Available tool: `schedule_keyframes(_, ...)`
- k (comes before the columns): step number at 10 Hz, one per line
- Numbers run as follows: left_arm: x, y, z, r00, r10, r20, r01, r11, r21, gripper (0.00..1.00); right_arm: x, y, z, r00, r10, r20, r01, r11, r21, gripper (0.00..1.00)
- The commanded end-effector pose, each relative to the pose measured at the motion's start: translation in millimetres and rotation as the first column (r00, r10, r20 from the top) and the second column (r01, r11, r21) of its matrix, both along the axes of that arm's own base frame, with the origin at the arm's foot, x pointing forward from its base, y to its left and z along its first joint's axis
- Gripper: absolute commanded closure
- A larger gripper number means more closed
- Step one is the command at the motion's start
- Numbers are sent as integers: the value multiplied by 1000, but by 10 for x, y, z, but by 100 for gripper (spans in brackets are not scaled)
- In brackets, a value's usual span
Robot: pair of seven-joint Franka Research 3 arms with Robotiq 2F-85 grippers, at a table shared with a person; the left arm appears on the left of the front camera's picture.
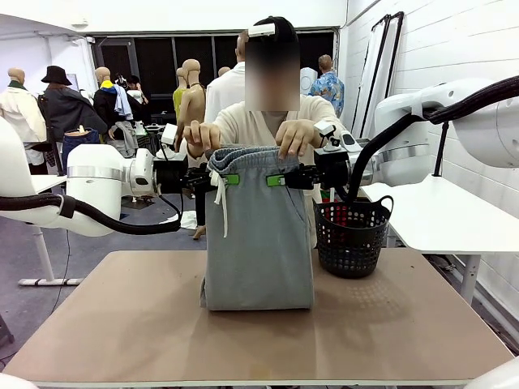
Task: Fold the training pants.
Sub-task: Release the ends of the Training pants and then grab the overlapped ends.
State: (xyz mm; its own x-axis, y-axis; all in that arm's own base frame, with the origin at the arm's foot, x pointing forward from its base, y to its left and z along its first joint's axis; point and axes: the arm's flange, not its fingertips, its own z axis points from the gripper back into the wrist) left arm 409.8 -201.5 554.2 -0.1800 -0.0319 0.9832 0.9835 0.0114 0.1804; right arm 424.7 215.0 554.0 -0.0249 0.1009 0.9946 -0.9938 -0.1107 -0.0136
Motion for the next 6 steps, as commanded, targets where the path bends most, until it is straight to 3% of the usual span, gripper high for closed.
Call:
schedule_keyframes(1,-15,5,18,1000,0,16,0,1000,-1,100,-6,15,8,1000,1,-1,-1,1000,8,100)
schedule_keyframes(6,-15,5,18,1000,0,16,0,1000,-1,100,-6,15,8,1000,1,-1,-1,1000,8,100)
